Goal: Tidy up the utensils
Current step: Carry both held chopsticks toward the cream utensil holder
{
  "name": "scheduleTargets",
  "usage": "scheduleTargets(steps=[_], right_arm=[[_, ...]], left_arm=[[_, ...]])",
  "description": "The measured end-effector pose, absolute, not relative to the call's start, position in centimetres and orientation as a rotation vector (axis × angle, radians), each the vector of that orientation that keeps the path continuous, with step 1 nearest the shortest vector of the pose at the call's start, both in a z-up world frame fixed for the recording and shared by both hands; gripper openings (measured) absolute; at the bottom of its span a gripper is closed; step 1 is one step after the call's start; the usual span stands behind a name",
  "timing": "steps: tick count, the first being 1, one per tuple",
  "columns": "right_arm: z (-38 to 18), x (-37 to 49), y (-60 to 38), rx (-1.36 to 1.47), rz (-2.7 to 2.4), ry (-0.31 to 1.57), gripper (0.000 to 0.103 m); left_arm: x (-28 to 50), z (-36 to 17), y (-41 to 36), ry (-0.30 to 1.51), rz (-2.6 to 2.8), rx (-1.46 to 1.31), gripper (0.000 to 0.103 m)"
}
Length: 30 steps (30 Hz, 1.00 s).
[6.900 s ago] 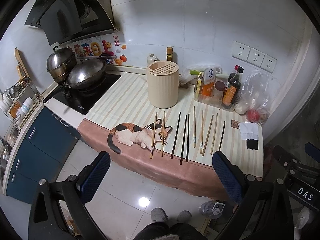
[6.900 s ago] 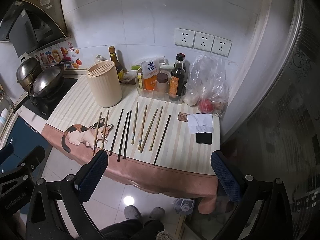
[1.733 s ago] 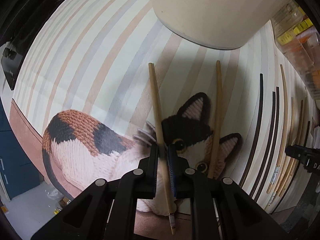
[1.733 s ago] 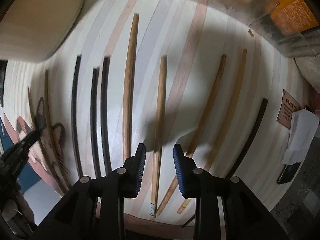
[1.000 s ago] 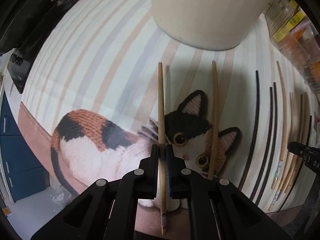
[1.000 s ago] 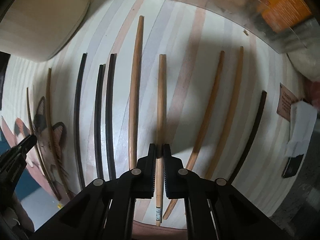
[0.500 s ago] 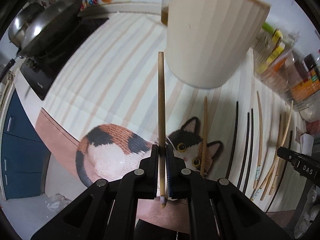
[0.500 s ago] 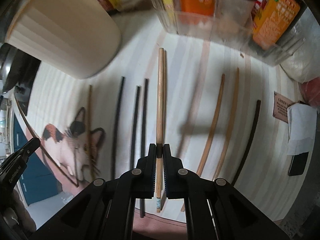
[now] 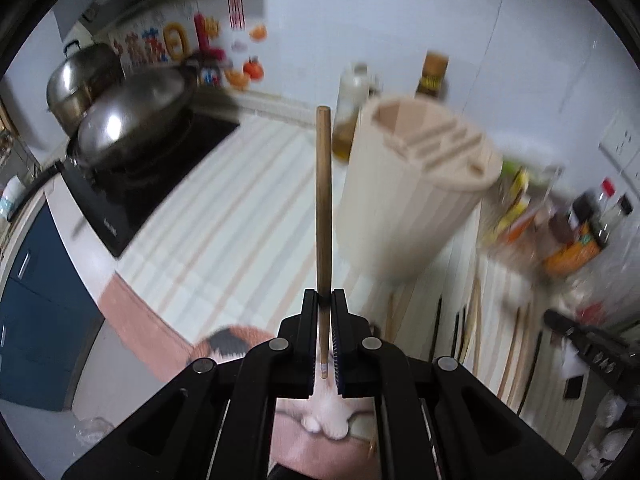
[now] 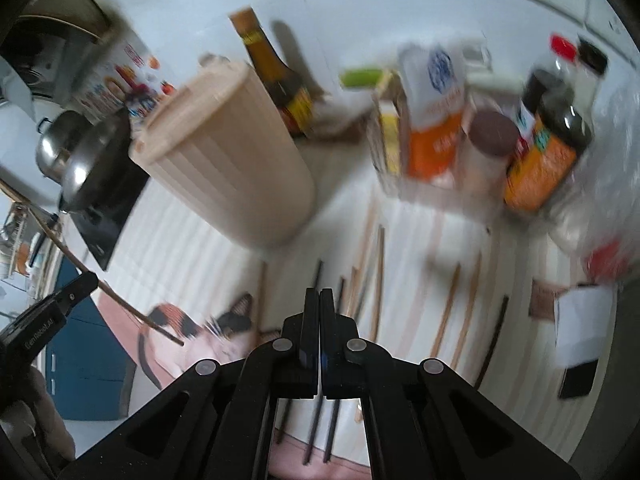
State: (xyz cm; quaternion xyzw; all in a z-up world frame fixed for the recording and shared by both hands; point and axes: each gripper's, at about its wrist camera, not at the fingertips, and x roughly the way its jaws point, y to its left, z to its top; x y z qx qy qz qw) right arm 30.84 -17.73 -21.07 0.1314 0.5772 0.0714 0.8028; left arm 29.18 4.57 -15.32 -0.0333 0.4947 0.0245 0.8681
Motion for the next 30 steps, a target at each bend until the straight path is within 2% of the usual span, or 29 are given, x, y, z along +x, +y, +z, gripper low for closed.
scheduleTargets(steps=[5, 9, 10, 14, 20, 23, 30], right_arm=[[-24.5, 33.3, -18.6, 0.416, 0.131, 1.338, 0.002], [-29.2, 35.3, -19.1, 0.486, 0.086, 1.437, 0.031], [-30.0, 35.9, -19.0, 0.49, 0.079, 1.445, 0.035], [-33.9, 38.8, -18.2, 0.515, 0.043, 1.499, 0.035], [-38.6, 42.4, -15.6, 0.364, -0.027, 1.596, 0.033], [-38.3, 43.1, -14.0, 0.212, -0.075, 1.575, 0.007], [-35.7, 42.4, -14.3, 0.237, -0.058, 1.522, 0.006]], left_arm=[[30.4, -15.6, 4.9, 1.02, 0.081, -0.047, 0.004], [31.4, -17.2, 5.3, 1.051, 0.105, -0.055, 0.004], [31.6, -17.6, 5.4, 1.059, 0.11, -0.056, 0.004], [32.5, -18.6, 5.5, 1.076, 0.142, -0.037, 0.004], [34.3, -19.5, 5.7, 1.075, 0.196, -0.001, 0.004], [35.0, -19.9, 6.1, 1.079, 0.215, -0.006, 0.004], [35.4, -19.9, 6.9, 1.079, 0.229, -0.03, 0.004]])
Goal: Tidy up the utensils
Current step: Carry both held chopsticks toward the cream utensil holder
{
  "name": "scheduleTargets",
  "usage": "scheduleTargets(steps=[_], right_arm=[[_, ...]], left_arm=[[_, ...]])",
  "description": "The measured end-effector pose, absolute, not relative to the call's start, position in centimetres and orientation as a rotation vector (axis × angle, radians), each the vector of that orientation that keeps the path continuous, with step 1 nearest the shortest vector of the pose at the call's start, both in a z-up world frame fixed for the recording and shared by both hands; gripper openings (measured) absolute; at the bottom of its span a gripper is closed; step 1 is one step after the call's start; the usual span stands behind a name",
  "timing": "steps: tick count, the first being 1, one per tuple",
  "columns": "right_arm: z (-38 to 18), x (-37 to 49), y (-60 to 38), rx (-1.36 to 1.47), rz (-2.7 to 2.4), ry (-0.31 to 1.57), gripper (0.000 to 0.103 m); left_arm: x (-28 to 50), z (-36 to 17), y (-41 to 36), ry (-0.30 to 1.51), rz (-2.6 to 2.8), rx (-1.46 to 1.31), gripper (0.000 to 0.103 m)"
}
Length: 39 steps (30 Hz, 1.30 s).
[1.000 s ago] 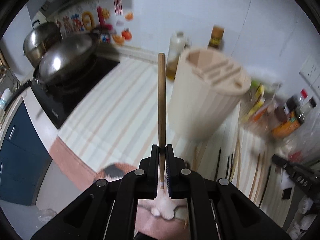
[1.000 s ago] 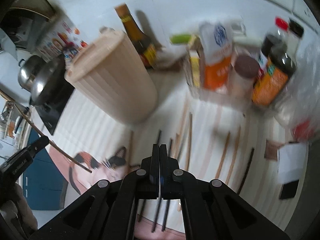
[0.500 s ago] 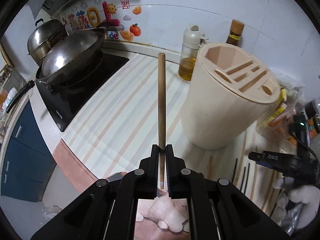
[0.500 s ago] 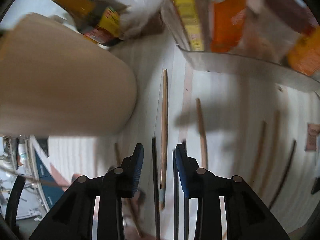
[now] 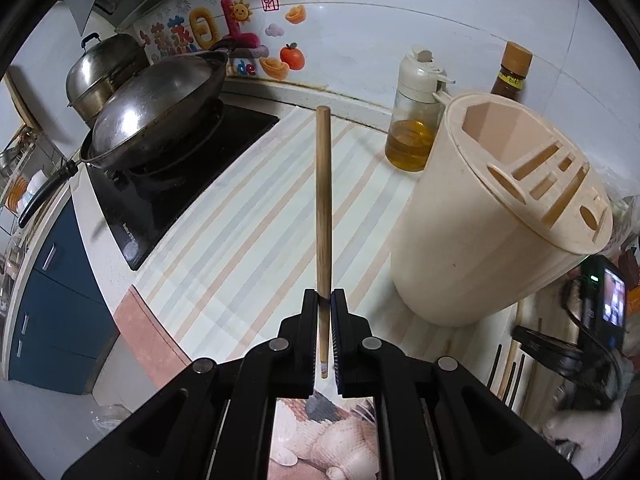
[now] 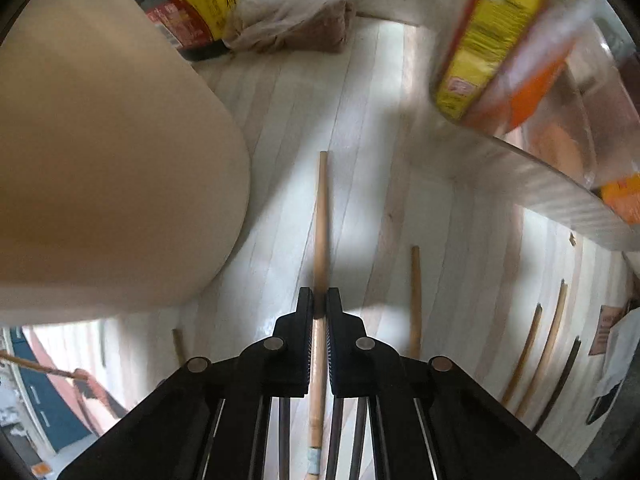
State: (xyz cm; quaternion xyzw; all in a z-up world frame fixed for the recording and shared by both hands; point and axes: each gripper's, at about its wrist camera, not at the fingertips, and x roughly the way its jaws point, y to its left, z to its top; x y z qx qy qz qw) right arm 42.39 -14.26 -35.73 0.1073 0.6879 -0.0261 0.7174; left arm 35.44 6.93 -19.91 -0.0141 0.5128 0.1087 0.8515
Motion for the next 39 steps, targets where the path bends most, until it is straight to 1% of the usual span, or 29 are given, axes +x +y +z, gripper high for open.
scheduleTargets(steps=[6, 9, 11, 12, 14, 17, 19, 21, 23, 24, 25, 28, 32, 35, 39], right_arm=[[-28.5, 40.0, -15.4, 0.277, 0.012, 1.354, 0.006], [-23.6, 38.4, -15.7, 0.275, 0.036, 1.227, 0.006], [-20.7, 37.3, -15.9, 0.283, 0.052, 1.155, 0.004], [-19.2, 36.9, -16.1, 0.293, 0.062, 1.118, 0.0], [-15.7, 36.6, -16.2, 0.308, 0.085, 1.043, 0.0], [-12.4, 36.1, -15.8, 0.308, 0.111, 0.978, 0.0], [-11.4, 37.1, -16.5, 0.356, 0.144, 1.004, 0.0], [-12.1, 38.3, -16.6, 0.423, 0.169, 1.065, 0.0], [-14.4, 39.3, -17.4, 0.513, 0.18, 1.157, 0.002], [-16.0, 39.8, -17.9, 0.554, 0.167, 1.208, 0.006], [-18.4, 39.8, -17.9, 0.566, 0.149, 1.247, 0.015], [-24.6, 39.7, -17.5, 0.581, 0.132, 1.401, 0.025], [-29.5, 38.2, -14.8, 0.528, 0.176, 1.547, 0.026], [-32.4, 37.0, -10.9, 0.426, 0.222, 1.623, 0.026], [-35.0, 35.5, -6.1, 0.223, 0.236, 1.696, 0.026]], left_arm=[[34.2, -18.1, 7.1, 1.045, 0.208, -0.05, 0.004], [33.1, -16.3, 7.2, 1.013, 0.188, -0.064, 0.004], [32.4, -14.7, 7.2, 0.981, 0.174, -0.075, 0.004], [32.1, -13.9, 7.2, 0.963, 0.168, -0.08, 0.004], [31.6, -11.9, 7.3, 0.925, 0.151, -0.092, 0.004], [31.3, -8.6, 7.1, 0.856, 0.129, -0.096, 0.004], [31.2, -7.4, 7.0, 0.824, 0.126, -0.091, 0.004], [31.2, -6.8, 6.8, 0.798, 0.142, -0.074, 0.004], [31.6, -7.3, 6.7, 0.801, 0.154, -0.075, 0.004], [31.8, -7.9, 6.7, 0.809, 0.163, -0.073, 0.004], [32.0, -8.5, 6.6, 0.819, 0.172, -0.068, 0.004], [32.3, -11.1, 6.9, 0.871, 0.198, -0.063, 0.004], [32.3, -14.0, 7.8, 0.929, 0.24, -0.057, 0.004], [31.8, -15.5, 8.6, 0.956, 0.273, -0.044, 0.004], [30.9, -16.5, 9.4, 0.97, 0.302, -0.032, 0.004]])
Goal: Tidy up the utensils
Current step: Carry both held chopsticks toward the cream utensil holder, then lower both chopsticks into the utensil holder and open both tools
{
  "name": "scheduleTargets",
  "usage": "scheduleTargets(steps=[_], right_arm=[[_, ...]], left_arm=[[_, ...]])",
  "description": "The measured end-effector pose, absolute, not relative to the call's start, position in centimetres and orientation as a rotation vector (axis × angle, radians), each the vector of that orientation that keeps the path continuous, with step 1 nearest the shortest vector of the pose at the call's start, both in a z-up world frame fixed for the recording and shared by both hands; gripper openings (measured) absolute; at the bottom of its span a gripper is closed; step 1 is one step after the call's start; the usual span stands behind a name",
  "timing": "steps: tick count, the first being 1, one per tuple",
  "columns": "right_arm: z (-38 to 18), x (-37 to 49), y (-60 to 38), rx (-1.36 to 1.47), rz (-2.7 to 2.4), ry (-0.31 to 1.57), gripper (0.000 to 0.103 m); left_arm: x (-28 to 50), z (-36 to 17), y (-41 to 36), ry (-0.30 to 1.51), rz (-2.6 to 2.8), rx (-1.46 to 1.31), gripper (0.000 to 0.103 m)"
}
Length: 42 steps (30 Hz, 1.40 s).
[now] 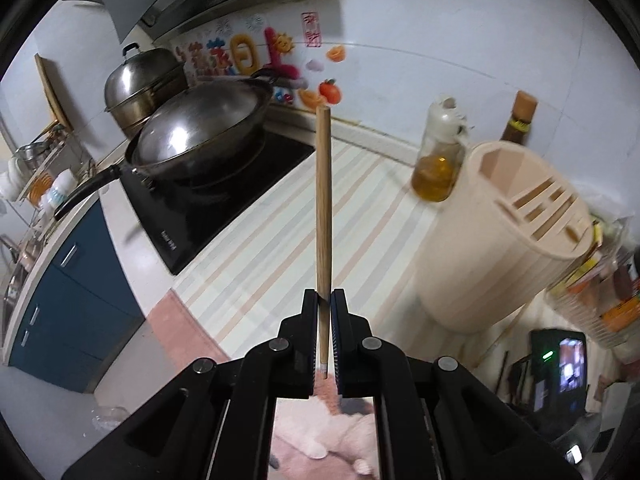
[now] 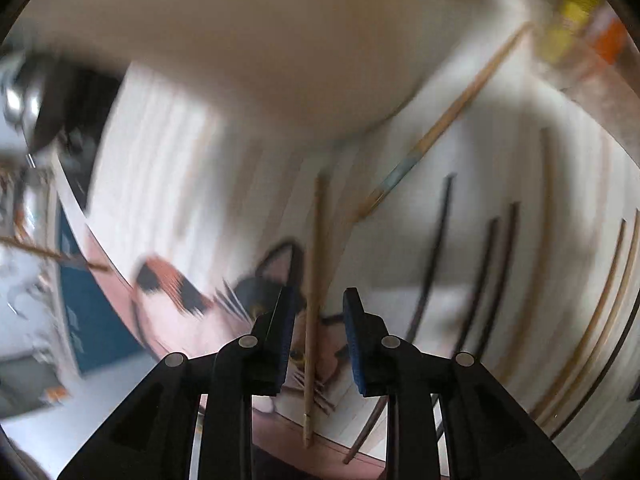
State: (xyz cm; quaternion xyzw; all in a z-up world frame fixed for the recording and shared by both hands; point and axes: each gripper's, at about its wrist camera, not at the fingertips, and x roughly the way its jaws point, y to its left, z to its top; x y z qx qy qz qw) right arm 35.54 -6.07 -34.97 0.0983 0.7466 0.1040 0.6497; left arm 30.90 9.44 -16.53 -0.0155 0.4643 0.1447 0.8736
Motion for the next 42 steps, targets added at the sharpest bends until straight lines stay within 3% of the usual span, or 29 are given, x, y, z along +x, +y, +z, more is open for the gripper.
scheduleTargets(steps=[3, 5, 6, 7, 14, 22, 30, 38, 42], right_arm=[[-36.9, 34.0, -3.5, 0.048, 0.209, 1.739, 0.026], [-37.2, 33.3, -1.9, -0.061, 0.191, 1.673, 0.025], [-37.3, 33.1, -1.4, -0.086, 0.182, 1.669, 0.02], [-37.4, 32.8, -1.0, -0.12, 0.159, 1.644, 0.009], [-36.4, 32.1, -2.7, -0.017, 0.167, 1.553, 0.006], [-29.4, 29.1, -5.6, 0.105, 0.207, 1.318, 0.006], [-16.5, 29.1, -7.5, 0.257, 0.238, 0.976, 0.006], [-5.8, 35.9, -9.7, 0.351, 0.261, 0.75, 0.006], [-4.6, 40.0, -10.2, 0.37, 0.229, 0.693, 0.006]], left_arm=[[30.2, -16.9, 10.2, 0.973, 0.32, -0.042, 0.004], [29.8, -17.0, 10.5, 0.97, 0.325, -0.046, 0.004], [29.7, -17.0, 10.7, 0.968, 0.325, -0.047, 0.004], [29.5, -16.9, 10.8, 0.964, 0.327, -0.047, 0.004], [28.2, -15.9, 11.0, 0.938, 0.314, -0.051, 0.004], [27.0, -13.8, 10.2, 0.908, 0.264, -0.037, 0.004], [25.6, -7.4, 9.2, 0.801, 0.174, -0.06, 0.004], [28.7, -0.5, 7.4, 0.704, 0.021, -0.133, 0.004], [32.2, 0.5, 6.5, 0.711, -0.032, -0.164, 0.004]])
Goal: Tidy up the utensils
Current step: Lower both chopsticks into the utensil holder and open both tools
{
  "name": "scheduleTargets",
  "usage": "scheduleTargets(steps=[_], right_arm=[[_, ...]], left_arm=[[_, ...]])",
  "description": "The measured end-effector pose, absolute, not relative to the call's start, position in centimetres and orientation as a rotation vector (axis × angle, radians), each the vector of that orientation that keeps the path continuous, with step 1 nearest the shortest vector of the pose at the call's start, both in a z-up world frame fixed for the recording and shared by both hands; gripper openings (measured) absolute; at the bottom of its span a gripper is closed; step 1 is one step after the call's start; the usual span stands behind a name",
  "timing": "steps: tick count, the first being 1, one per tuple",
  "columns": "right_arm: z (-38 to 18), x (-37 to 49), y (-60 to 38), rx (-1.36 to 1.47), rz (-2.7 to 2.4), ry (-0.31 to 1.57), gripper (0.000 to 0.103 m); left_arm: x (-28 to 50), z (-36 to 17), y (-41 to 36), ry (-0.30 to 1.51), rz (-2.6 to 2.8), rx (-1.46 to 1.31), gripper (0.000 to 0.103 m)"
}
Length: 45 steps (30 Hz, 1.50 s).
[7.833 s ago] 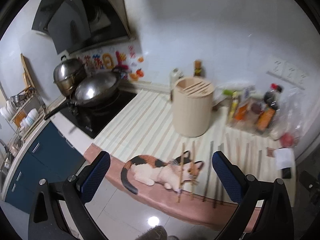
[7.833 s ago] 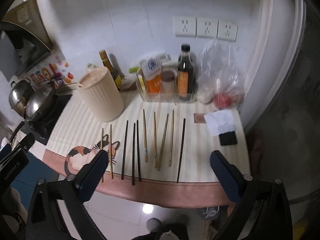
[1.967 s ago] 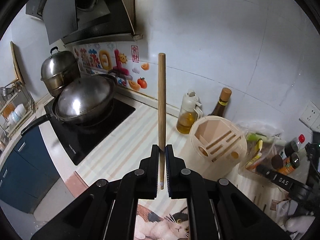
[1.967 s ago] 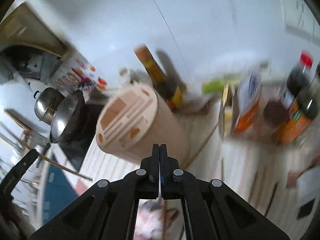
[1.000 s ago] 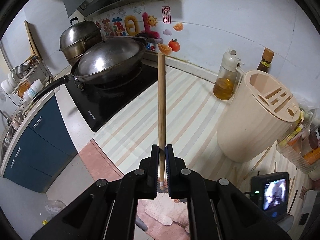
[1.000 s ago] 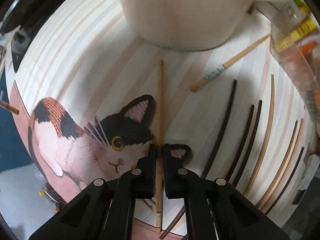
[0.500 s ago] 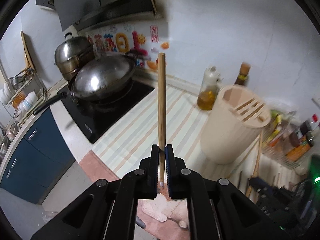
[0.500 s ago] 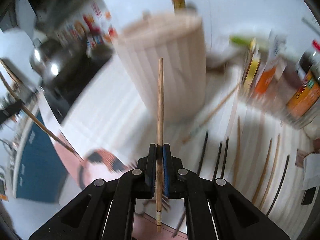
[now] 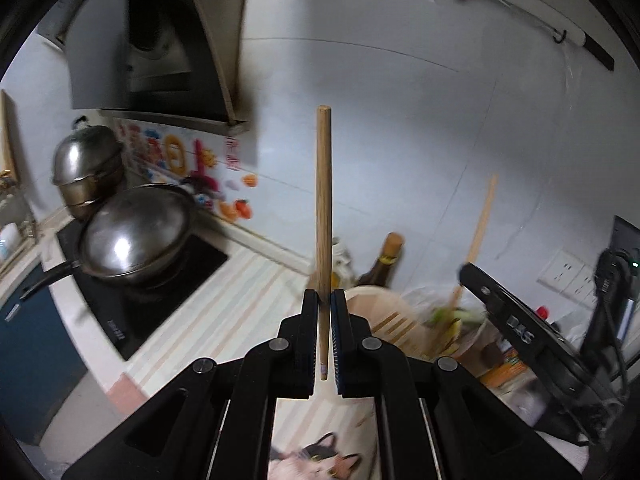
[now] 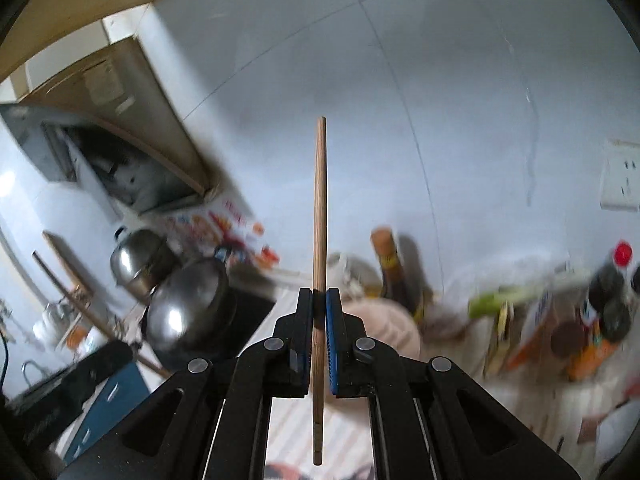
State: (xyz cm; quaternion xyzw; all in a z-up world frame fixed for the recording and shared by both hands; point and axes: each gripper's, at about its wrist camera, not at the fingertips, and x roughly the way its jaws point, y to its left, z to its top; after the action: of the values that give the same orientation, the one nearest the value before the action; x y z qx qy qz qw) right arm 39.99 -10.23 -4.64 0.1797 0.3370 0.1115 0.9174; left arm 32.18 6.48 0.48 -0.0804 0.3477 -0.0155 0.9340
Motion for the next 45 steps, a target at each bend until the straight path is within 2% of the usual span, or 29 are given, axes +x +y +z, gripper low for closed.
scheduleTargets(steps=[8, 19, 32, 37, 41, 42, 43, 44, 45], right_arm=[[-3.5, 46.5, -10.1, 0.355, 0.201, 0.66, 0.006], [-7.6, 53.1, -10.0, 0.289, 0.199, 0.662, 0.006], [-10.9, 54.1, -9.7, 0.19, 0.216, 0.71, 0.006], [-11.1, 54.4, -9.2, 0.167, 0.249, 0.763, 0.007], [-11.3, 54.5, -9.4, 0.187, 0.287, 0.855, 0.008], [-11.1, 54.3, -9.7, 0.202, 0.29, 0.867, 0.014], [-11.0, 54.0, -10.0, 0.213, 0.286, 0.872, 0.028], [-10.7, 53.5, -10.6, 0.232, 0.283, 0.875, 0.034], [-10.5, 52.9, -11.1, 0.247, 0.279, 0.874, 0.042]], left_arm=[[39.0, -0.3, 5.2, 0.744, -0.056, -0.196, 0.004], [45.4, -5.4, 4.5, 0.856, -0.037, -0.23, 0.004], [46.4, -9.6, 3.4, 0.979, -0.055, -0.215, 0.004], [46.2, -10.0, 3.2, 1.013, -0.093, -0.241, 0.004], [45.1, -8.8, 3.6, 1.002, -0.105, -0.277, 0.009], [44.6, -8.3, 3.5, 0.989, -0.096, -0.262, 0.009], [44.2, -7.7, 3.6, 0.975, -0.084, -0.248, 0.009], [43.6, -7.1, 3.7, 0.954, -0.067, -0.227, 0.014], [43.3, -6.7, 3.8, 0.943, -0.052, -0.211, 0.034]])
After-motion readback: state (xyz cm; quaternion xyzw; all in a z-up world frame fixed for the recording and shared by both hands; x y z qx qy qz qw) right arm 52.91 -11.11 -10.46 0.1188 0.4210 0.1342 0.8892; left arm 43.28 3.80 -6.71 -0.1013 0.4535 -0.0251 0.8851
